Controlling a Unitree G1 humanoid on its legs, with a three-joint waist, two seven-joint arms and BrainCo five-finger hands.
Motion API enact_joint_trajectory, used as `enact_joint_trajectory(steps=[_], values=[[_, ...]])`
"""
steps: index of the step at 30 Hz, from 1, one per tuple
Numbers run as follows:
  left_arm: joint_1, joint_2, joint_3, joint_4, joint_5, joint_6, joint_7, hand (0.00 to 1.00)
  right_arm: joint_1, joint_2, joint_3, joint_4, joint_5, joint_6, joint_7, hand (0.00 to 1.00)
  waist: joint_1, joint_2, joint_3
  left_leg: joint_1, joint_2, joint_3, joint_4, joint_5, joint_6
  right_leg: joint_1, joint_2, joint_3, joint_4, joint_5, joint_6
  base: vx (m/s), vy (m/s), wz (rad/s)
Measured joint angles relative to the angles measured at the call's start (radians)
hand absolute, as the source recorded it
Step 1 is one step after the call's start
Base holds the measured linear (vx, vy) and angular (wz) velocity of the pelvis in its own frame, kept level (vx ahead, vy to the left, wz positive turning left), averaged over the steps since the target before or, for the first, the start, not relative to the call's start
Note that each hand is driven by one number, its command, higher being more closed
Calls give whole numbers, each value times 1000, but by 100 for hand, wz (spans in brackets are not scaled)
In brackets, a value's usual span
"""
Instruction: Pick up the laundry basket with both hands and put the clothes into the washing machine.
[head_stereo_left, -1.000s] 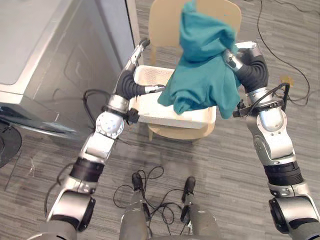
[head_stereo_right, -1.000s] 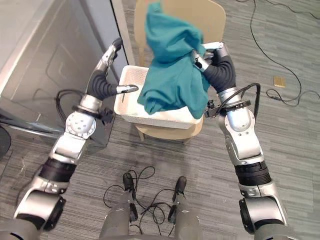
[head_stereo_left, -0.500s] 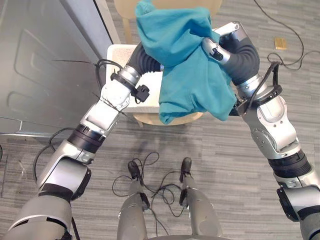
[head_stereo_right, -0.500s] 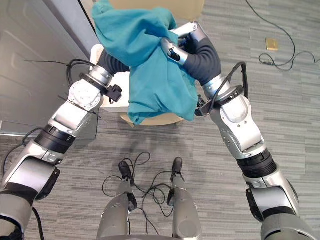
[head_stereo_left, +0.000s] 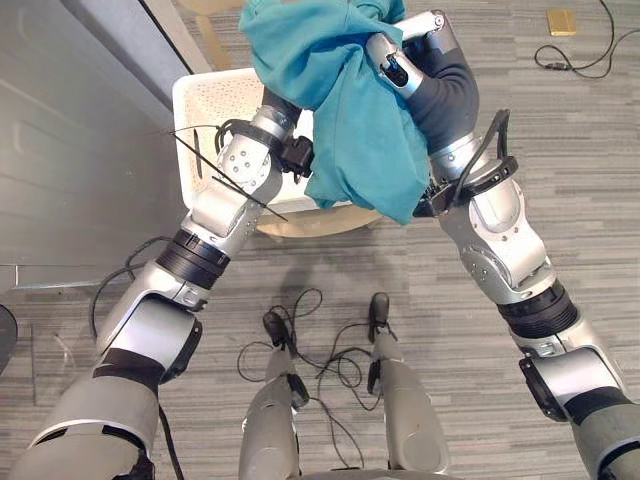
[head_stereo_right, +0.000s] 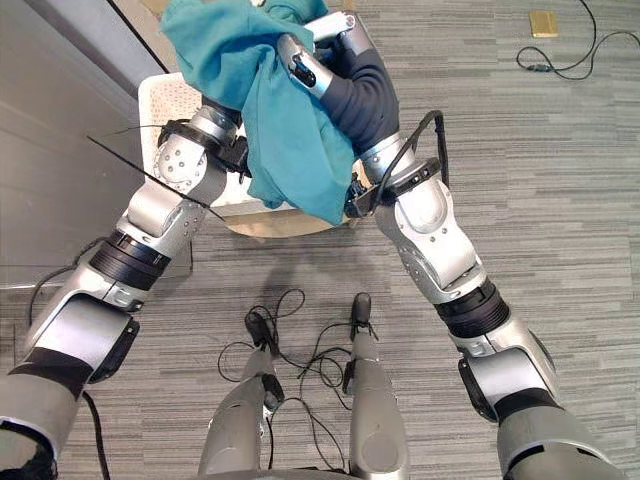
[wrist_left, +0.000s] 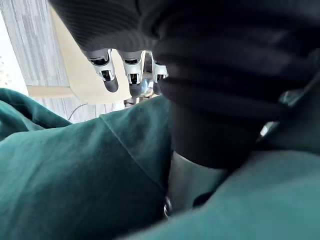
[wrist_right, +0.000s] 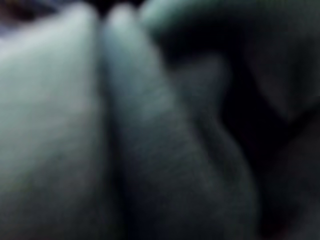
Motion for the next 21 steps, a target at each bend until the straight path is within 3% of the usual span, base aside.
enact_joint_trajectory(steps=[6,7,14,21], values=[[0,-70,83,-16,36,-2,62,100,21,38,51,1,-2,-17,0,100,-2,3,2,3,3,22,0,0,0,-2,6,16,-17,10,-1,9,11,-10],[0,-77,91,-21,51,-2,73,100,27,41,57,2,-2,-17,-1,0,-2,3,2,4,3,23,0,0,0,-2,6,17,-17,10,-1,14,14,-4],[1,-138,191,-41,209,-8,190,100,93,69,64,27,-32,-18,-25,0,0,3,2,5,5,21,0,0,0,3,8,12,-17,10,-1,15,24,1],[4,-150,264,-51,278,-18,237,100,170,75,54,51,-34,-1,-25,0,1,3,2,12,3,13,-1,0,0,15,5,6,-17,9,0,6,27,3]])
